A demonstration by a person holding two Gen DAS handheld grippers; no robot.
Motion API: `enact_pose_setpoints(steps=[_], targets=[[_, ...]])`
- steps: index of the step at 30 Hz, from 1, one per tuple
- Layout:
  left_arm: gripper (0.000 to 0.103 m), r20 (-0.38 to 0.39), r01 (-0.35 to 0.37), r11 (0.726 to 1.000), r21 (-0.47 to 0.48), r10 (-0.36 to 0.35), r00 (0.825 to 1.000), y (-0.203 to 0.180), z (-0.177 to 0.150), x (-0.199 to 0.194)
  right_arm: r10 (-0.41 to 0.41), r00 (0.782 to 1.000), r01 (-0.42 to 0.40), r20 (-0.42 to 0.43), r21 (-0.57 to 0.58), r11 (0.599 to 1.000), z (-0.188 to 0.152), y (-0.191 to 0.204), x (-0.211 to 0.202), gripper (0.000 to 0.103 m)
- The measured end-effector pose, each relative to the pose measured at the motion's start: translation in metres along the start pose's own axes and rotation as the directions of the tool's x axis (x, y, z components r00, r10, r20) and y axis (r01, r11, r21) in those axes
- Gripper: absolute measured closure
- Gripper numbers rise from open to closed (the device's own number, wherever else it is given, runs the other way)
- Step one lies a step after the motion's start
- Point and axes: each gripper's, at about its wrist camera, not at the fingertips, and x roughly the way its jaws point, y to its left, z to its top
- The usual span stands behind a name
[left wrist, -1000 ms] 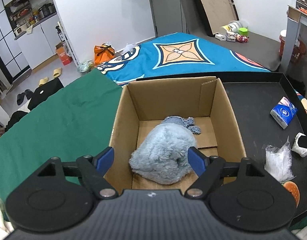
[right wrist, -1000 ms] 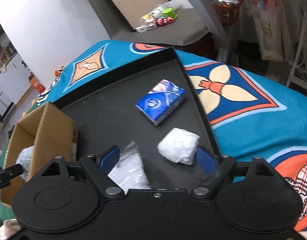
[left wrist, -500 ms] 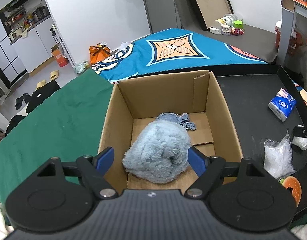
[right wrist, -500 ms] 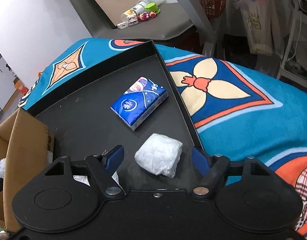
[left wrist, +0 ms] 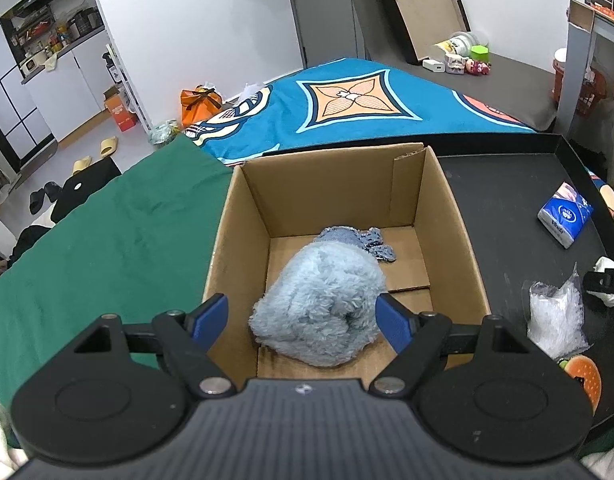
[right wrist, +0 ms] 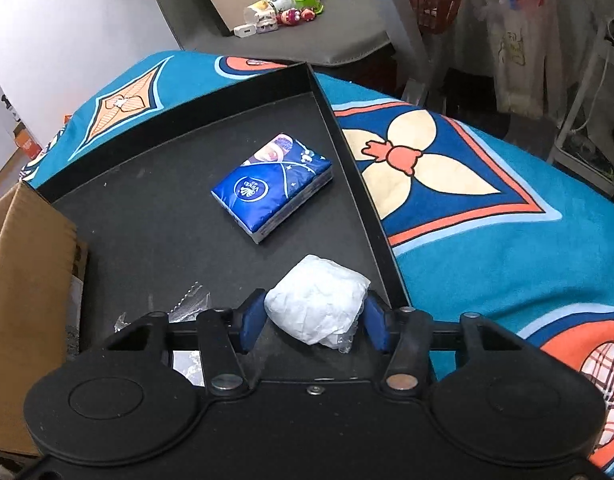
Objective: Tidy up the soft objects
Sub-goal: 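Grasp the white wrapped packet with the right tool, then carry the white packet with the right tool and drop it into the box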
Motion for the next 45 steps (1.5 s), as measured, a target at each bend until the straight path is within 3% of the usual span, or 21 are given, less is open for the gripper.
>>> enact_pose_setpoints(steps=[13,32,36,45], targets=[[0.023,0.015,0.019,0.999,-0.037,-0.018,1.0,0.014,-0.002,-0.006,0.073,0.995,-0.072,0.071,-0.009,0.997,0.008,0.02,-0.034,0.052],[0.027,0.037,0.053,0.99,-0.128,-0.049,0.998,0.041,-0.008,-0.01,0.246,0.957,-0.227,0.152,-0.127,0.965,0.018,0.093,-0.077,0.052],[0.036,0.046,0.07,0.987,-0.143,-0.064,0.997,0.047,-0.01,-0.011,0.271,0.949,-0.248,0.161,-0.152,0.957,0.017,0.109,-0.084,0.052],[0.065,0.043,0.093,0.979,-0.179,-0.086,0.995,0.061,-0.015,-0.01,0.329,0.929,-0.293,0.168,-0.205,0.934,0.016,0.139,-0.095,0.052]])
